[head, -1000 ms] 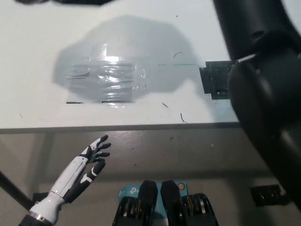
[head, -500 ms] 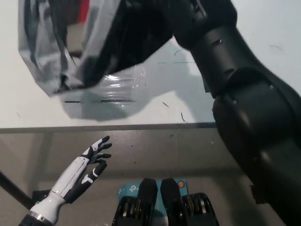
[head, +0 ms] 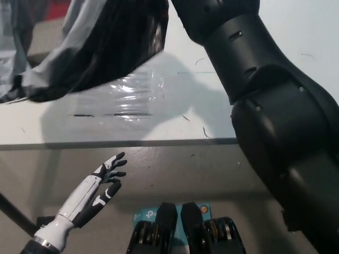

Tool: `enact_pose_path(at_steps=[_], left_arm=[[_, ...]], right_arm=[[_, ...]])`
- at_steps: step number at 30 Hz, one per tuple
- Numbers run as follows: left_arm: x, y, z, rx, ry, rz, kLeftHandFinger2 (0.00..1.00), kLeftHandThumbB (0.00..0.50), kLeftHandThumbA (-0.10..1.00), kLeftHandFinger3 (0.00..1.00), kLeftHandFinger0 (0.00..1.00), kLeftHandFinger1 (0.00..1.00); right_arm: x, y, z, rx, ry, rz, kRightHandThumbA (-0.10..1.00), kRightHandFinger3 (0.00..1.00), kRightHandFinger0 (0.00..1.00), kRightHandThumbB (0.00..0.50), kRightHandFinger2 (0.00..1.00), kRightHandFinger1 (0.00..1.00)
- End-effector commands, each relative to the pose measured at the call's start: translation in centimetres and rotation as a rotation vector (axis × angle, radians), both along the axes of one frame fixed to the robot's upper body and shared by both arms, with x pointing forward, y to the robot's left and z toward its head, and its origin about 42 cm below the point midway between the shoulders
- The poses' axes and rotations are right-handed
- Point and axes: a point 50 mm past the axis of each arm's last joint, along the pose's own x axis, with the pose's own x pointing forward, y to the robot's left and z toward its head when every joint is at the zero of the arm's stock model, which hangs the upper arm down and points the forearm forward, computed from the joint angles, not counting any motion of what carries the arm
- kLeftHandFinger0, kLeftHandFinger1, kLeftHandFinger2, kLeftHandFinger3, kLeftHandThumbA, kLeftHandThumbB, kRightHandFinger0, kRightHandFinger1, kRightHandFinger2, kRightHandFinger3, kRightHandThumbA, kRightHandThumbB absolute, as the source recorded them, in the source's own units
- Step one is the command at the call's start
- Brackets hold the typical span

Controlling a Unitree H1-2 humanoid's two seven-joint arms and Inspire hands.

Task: Use the right hand to pick up a small rectangular container and put it into a plastic bag and lift the bag

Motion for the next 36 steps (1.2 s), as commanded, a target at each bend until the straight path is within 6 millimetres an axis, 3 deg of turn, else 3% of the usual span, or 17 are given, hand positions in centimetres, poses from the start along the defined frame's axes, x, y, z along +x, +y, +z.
enact_pose_path(at_steps=[1,3,6,8,11,13,16,18,19,20,21,23,24,28,31,35,36], left_arm=[[0.3,0.2,1.5,0.015,-0.051,-0.015,0.93,0.100,1.00,1.00,0.79,0.82],[0.2,0.2,1.6,0.017,-0.047,-0.014,0.93,0.099,1.00,1.00,0.80,0.83],[0.3,0.2,1.6,0.018,-0.050,-0.014,0.93,0.101,1.00,1.00,0.79,0.83],[0.4,0.2,1.6,0.016,-0.050,-0.013,0.93,0.103,1.00,1.00,0.79,0.83],[0.4,0.1,1.6,0.011,-0.049,-0.013,0.93,0.108,1.00,1.00,0.79,0.82],[0.4,0.1,1.7,0.018,-0.055,-0.013,0.93,0.102,1.00,1.00,0.79,0.82],[0.3,0.0,1.6,0.022,-0.053,-0.017,0.93,0.095,1.00,1.00,0.79,0.82],[0.4,0.0,1.6,0.017,-0.053,-0.020,0.93,0.094,1.00,1.00,0.79,0.82],[0.5,0.0,1.7,0.015,-0.055,-0.019,0.93,0.095,1.00,1.00,0.79,0.82],[0.5,0.0,1.7,0.013,-0.058,-0.019,0.93,0.099,1.00,1.00,0.79,0.82],[0.6,0.1,1.7,0.015,-0.063,-0.020,0.93,0.108,1.00,1.00,0.79,0.82],[0.7,0.1,1.8,0.022,-0.071,-0.021,0.93,0.110,1.00,1.00,0.79,0.81],[0.8,0.1,1.9,0.028,-0.075,-0.026,0.92,0.108,1.00,1.00,0.79,0.81],[1.0,0.1,2.0,0.025,-0.067,-0.027,0.93,0.118,1.00,1.00,0.80,0.82],[1.0,0.1,2.1,0.028,-0.065,-0.029,0.93,0.115,1.00,1.00,0.80,0.82],[1.0,0.1,2.0,0.029,-0.061,-0.030,0.93,0.112,1.00,1.00,0.80,0.82],[1.0,0.1,2.0,0.027,-0.059,-0.029,0.93,0.111,1.00,1.00,0.80,0.82]], right_arm=[[-0.1,0.0,1.7,0.015,-0.046,-0.029,-0.02,0.89,0.00,0.157,0.59,0.13],[0.2,-0.1,1.1,0.005,-0.040,-0.037,-0.03,0.95,0.00,0.156,0.64,0.16],[0.8,-0.5,-0.5,0.011,-0.020,-0.047,-0.04,0.65,0.00,0.172,0.63,0.18],[1.0,-0.6,-1.2,0.001,-0.005,-0.057,-0.03,0.60,0.00,0.186,0.63,0.19],[1.6,-1.0,-3.3,-0.036,0.011,-0.090,-0.02,0.68,0.00,0.129,0.63,0.19],[1.9,-1.2,-4.4,-0.047,0.026,-0.118,-0.02,0.78,0.00,0.140,0.67,0.22],[2.2,-1.5,-6.0,-0.056,0.040,-0.138,-0.03,0.78,0.00,0.131,0.67,0.22],[2.4,-1.9,-7.1,-0.099,0.038,-0.149,-0.01,0.89,0.01,0.118,0.76,0.28],[2.5,-2.1,-7.7,-0.151,0.040,-0.134,0.16,1.00,0.27,0.073,1.00,0.59],[2.6,-2.3,-8.2,-0.220,0.044,-0.101,0.36,1.00,0.68,0.162,1.00,0.98],[2.7,-2.7,-8.8,-0.279,0.052,-0.064,0.48,1.00,1.00,0.219,1.00,1.00],[2.8,-3.1,-9.4,-0.325,0.058,-0.027,0.53,1.00,1.00,0.248,1.00,1.00],[3.0,-3.7,-9.9,-0.393,0.033,0.007,0.63,1.00,1.00,0.264,1.00,1.00],[3.5,-5.3,-10.5,-0.532,-0.018,0.007,0.78,1.00,1.00,0.368,1.00,1.00],[3.9,-6.2,-10.1,-0.565,-0.050,-0.021,0.89,1.00,1.00,0.369,1.00,1.00],[4.1,-6.9,-9.6,-0.544,-0.063,-0.047,0.89,1.00,1.00,0.363,1.00,1.00],[4.2,-7.1,-9.3,-0.567,-0.090,-0.045,0.96,1.00,1.00,0.347,1.00,1.00]])
